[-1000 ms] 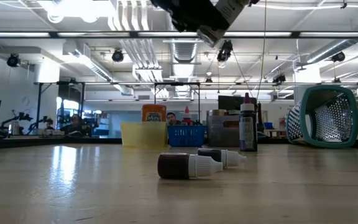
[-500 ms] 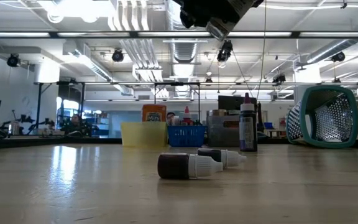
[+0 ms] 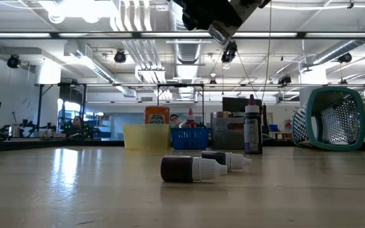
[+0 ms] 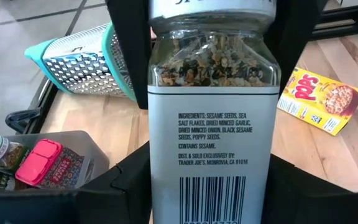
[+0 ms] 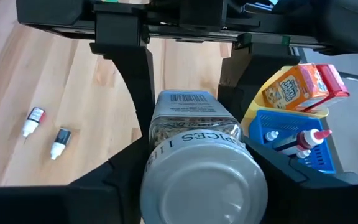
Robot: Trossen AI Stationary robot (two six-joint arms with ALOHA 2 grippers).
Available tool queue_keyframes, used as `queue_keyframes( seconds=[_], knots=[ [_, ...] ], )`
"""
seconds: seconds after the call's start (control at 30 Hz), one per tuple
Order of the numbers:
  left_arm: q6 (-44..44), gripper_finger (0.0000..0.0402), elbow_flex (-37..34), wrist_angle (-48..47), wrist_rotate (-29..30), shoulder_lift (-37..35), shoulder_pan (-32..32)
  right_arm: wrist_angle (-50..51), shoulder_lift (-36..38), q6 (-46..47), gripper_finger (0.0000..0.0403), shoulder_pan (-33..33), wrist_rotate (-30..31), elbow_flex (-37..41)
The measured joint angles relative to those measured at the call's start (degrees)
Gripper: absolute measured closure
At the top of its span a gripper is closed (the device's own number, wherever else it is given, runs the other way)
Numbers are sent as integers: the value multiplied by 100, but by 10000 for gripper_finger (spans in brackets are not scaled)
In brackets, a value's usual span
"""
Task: Pick & Place Kitchen Items
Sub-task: Put the white seasoning bottle into the black bin
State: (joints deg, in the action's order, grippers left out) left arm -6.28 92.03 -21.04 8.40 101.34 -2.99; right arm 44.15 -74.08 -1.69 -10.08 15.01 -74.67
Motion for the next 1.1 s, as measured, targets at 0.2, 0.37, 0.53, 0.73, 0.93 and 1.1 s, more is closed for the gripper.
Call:
queue_keyframes(
  seconds=[0.2,0.37,0.53,0.73,0.93,1.1],
  knots=[
    [-7,193,-2,-3,7,0,-1,8,0,25,207,-5,-20,0],
    [16,193,-2,-2,5,0,-1,12,0,20,196,-5,-12,0],
    [20,189,-7,-1,5,0,-1,17,0,18,202,-3,-18,0],
    [121,162,-7,18,12,0,-1,112,0,-6,207,-3,-27,2],
    [61,115,-7,-48,62,0,-1,73,0,-19,202,2,-31,0],
    [-149,79,0,-752,539,-146,1,258,0,18,207,50,-42,0]
  ],
)
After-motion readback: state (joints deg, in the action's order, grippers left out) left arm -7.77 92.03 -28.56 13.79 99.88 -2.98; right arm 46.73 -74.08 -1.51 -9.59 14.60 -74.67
